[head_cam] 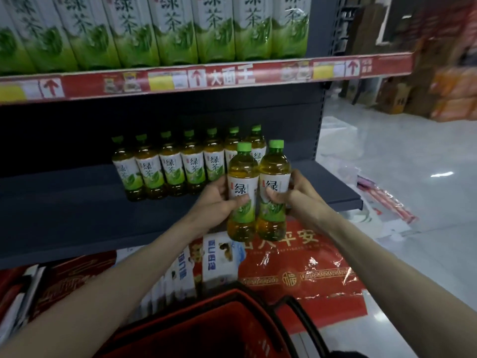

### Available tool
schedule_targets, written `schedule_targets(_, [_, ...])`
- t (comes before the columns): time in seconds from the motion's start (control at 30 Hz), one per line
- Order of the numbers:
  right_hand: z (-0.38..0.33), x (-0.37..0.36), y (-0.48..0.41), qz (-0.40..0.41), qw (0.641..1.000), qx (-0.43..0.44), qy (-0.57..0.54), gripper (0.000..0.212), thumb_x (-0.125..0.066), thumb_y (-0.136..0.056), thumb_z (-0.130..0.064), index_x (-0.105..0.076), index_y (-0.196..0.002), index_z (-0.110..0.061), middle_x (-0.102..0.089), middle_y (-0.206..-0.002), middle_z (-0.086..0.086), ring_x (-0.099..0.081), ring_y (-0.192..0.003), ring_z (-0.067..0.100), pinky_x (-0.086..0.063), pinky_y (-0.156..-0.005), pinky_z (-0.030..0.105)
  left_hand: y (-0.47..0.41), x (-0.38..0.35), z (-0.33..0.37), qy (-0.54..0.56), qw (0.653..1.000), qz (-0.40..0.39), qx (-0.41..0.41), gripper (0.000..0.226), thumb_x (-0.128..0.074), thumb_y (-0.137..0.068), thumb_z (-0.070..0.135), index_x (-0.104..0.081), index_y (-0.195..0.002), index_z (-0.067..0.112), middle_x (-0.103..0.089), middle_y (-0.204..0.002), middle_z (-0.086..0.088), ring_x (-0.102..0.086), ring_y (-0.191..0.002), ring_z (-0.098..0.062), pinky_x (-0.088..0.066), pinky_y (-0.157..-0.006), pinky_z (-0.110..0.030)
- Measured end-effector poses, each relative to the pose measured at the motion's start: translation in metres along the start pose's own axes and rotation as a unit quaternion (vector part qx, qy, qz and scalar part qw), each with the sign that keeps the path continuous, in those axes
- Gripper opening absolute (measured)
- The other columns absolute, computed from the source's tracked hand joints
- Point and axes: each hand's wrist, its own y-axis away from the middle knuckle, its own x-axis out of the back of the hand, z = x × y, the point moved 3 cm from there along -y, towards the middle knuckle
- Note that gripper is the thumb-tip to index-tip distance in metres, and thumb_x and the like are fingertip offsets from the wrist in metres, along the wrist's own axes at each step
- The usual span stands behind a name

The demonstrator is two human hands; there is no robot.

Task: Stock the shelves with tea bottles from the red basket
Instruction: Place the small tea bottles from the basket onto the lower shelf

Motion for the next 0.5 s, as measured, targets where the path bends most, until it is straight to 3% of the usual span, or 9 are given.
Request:
schedule_targets(0.1, [-0.012,0.018,-0.011,0.027,0.999,0.027,-0.002,0.059,-0.078,-0.091,-0.01,-0.043,-0.138,-0.015,-0.067,-0.127,0.008,-0.071,-0.11,0.025,-0.064,-0.073,0.036,-0.027,-0.016,0.008,-0.014,0.999,-0.013,-0.033,0.064,-0.074,-0.094,0.006,-0.047,-0.149,0.023,-0.064,-0.137,0.007,-0.062,-0.127,-0.009,-0.057,-0.101,-0.031])
schedule_targets(0.17, [-0.014,0.029,-0.021,0.048,0.998,0.042,-0.006,0.056,-0.075,-0.091,-0.005,-0.044,-0.137,-0.011,-0.066,-0.126,0.01,-0.07,-0.11,0.023,-0.063,-0.073,0.028,-0.043,-0.025,0.01,-0.018,0.998,-0.014,-0.05,0.064,-0.072,-0.095,0.003,-0.044,-0.15,0.021,-0.062,-0.139,0.006,-0.06,-0.129,-0.008,-0.055,-0.101,-0.026])
schedule_targets(0.27, [-0.009,0.046,-0.036,0.079,0.995,0.055,0.013,0.055,-0.077,-0.09,-0.005,-0.05,-0.137,-0.012,-0.067,-0.126,0.011,-0.069,-0.114,0.026,-0.062,-0.09,0.041,-0.067,-0.037,0.005,-0.009,0.998,-0.017,-0.055,0.063,-0.07,-0.096,0.003,-0.043,-0.149,0.025,-0.061,-0.142,0.008,-0.056,-0.136,-0.01,-0.052,-0.108,-0.03])
schedule_targets(0.4, [0.0,0.062,-0.051,0.103,0.991,0.077,0.035,0.052,-0.074,-0.091,0.0,-0.053,-0.136,-0.012,-0.07,-0.12,0.007,-0.069,-0.108,0.015,-0.061,-0.078,0.029,-0.091,-0.05,-0.008,-0.011,0.998,-0.024,-0.055,0.061,-0.07,-0.097,0.006,-0.045,-0.143,0.036,-0.061,-0.141,0.014,-0.056,-0.135,-0.006,-0.051,-0.111,-0.038])
schedule_targets(0.5, [0.01,0.069,-0.063,0.112,0.989,0.087,0.045,0.054,-0.075,-0.089,0.002,-0.053,-0.136,-0.012,-0.071,-0.118,0.007,-0.07,-0.106,0.015,-0.061,-0.075,0.026,-0.106,-0.059,-0.018,-0.012,0.998,-0.007,-0.055,0.063,-0.069,-0.097,0.005,-0.042,-0.149,0.03,-0.061,-0.141,0.012,-0.056,-0.135,-0.007,-0.05,-0.113,-0.041])
